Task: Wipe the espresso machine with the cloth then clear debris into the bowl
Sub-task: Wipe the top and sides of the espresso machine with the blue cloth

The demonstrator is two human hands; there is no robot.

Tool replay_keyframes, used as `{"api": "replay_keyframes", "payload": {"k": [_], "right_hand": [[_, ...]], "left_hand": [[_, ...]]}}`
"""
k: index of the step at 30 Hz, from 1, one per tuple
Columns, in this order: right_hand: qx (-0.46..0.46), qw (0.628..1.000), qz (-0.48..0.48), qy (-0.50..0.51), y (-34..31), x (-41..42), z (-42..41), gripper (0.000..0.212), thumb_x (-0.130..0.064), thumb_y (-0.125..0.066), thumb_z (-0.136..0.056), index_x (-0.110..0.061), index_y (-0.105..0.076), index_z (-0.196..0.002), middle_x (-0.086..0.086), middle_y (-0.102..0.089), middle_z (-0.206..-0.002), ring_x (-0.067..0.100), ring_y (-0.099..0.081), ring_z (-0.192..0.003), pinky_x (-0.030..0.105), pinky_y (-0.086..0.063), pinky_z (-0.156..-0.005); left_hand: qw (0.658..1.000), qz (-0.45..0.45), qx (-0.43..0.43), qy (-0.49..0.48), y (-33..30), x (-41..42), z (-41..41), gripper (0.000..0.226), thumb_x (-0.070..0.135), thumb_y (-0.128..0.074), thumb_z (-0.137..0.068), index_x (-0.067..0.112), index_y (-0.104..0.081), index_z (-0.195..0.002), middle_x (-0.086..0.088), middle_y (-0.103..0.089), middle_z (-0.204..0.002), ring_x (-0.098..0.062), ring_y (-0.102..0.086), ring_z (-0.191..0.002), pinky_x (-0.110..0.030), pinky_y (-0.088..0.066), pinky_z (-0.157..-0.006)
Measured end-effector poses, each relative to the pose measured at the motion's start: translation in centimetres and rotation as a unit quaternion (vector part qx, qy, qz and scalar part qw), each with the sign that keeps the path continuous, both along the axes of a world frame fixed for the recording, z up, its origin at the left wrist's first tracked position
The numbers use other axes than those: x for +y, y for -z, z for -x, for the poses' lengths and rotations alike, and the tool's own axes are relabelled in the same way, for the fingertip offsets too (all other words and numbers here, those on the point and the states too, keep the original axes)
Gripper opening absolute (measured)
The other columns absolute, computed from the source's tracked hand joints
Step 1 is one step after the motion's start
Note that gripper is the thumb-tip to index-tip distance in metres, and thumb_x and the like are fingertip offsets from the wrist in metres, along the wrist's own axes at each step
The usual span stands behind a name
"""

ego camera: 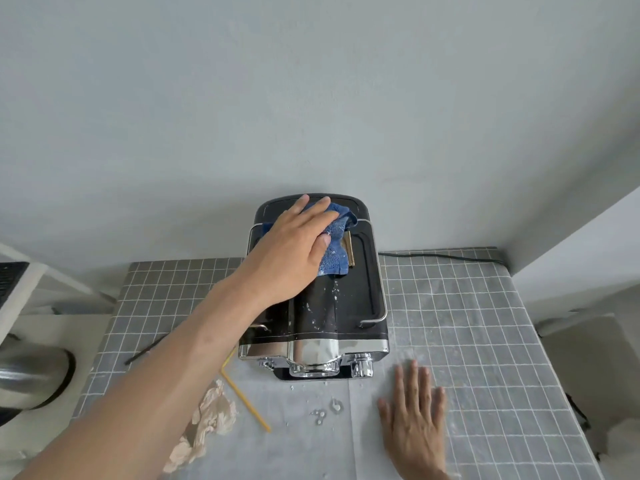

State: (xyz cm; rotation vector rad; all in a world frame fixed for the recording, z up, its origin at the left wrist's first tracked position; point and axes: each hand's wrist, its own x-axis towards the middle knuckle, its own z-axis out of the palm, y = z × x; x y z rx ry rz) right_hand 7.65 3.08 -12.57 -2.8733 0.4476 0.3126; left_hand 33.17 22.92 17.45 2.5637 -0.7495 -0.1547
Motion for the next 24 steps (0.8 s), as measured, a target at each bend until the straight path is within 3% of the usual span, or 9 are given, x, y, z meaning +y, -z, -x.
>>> {"api": "replay_keyframes", "payload": {"k": [6,9,11,14,17,24], "right_hand": [[-0.031,0.999,0.012,0.005,0.0,0.2,0.2,0.073,-0.056,-0.023,-0.106,-0.019,-0.012,-0.167,0.008,-0.002,-0.176,0.031,-0.002,-0.163,0.062,-0.011,-0.127],[-0.040,0.999,0.012,0.011,-0.1,0.2,0.1,0.072,-0.057,-0.020,-0.107,-0.022,-0.007,-0.168,0.006,0.002,-0.176,0.030,0.001,-0.163,0.061,-0.009,-0.127],[-0.034,0.999,0.016,0.006,-0.1,0.2,0.2,0.072,-0.058,-0.019,-0.107,-0.023,-0.002,-0.168,0.005,0.007,-0.176,0.029,0.005,-0.163,0.060,-0.006,-0.128],[-0.035,0.999,0.015,0.006,-0.1,0.0,0.5,0.072,-0.059,-0.017,-0.107,-0.025,0.001,-0.167,0.004,0.009,-0.176,0.027,0.008,-0.162,0.060,-0.007,-0.129],[-0.050,0.998,0.018,0.018,0.3,0.1,0.2,0.072,-0.059,-0.018,-0.105,-0.025,-0.009,-0.168,0.002,0.000,-0.177,0.027,-0.001,-0.163,0.061,-0.014,-0.127],[-0.100,0.995,0.020,0.018,0.5,0.3,0.4,0.072,-0.056,-0.031,-0.102,-0.023,-0.025,-0.166,0.003,-0.015,-0.175,0.029,-0.015,-0.161,0.061,-0.016,-0.127]], "left_hand": [[0.999,-0.023,-0.009,0.035,-0.5,0.7,0.7,0.050,0.033,-0.035,-0.112,0.028,-0.030,-0.161,0.018,-0.014,-0.171,-0.003,0.004,-0.157,-0.018,0.000,-0.118],[0.998,-0.031,-0.024,0.052,-0.5,1.3,2.1,0.050,0.034,-0.034,-0.112,0.029,-0.030,-0.161,0.019,-0.014,-0.170,-0.001,0.005,-0.157,-0.002,0.012,-0.110],[0.997,-0.024,-0.030,0.065,-0.6,1.8,3.4,0.049,0.036,-0.035,-0.111,0.029,-0.034,-0.160,0.020,-0.017,-0.169,0.002,0.003,-0.156,0.001,0.013,-0.109],[0.996,-0.018,-0.025,0.089,-1.0,2.5,6.0,0.051,0.043,-0.038,-0.108,0.029,-0.040,-0.157,0.023,-0.020,-0.168,0.005,0.005,-0.155,-0.009,0.003,-0.120],[0.993,-0.005,-0.008,0.117,-1.3,3.5,8.4,0.054,0.052,-0.045,-0.104,0.030,-0.047,-0.153,0.026,-0.023,-0.166,0.006,0.004,-0.155,-0.023,-0.013,-0.125],[0.995,0.006,-0.056,0.087,-0.1,2.3,6.1,0.041,0.030,-0.055,-0.104,0.026,-0.058,-0.145,0.015,-0.038,-0.163,-0.004,-0.015,-0.157,-0.025,-0.018,-0.126]]}}
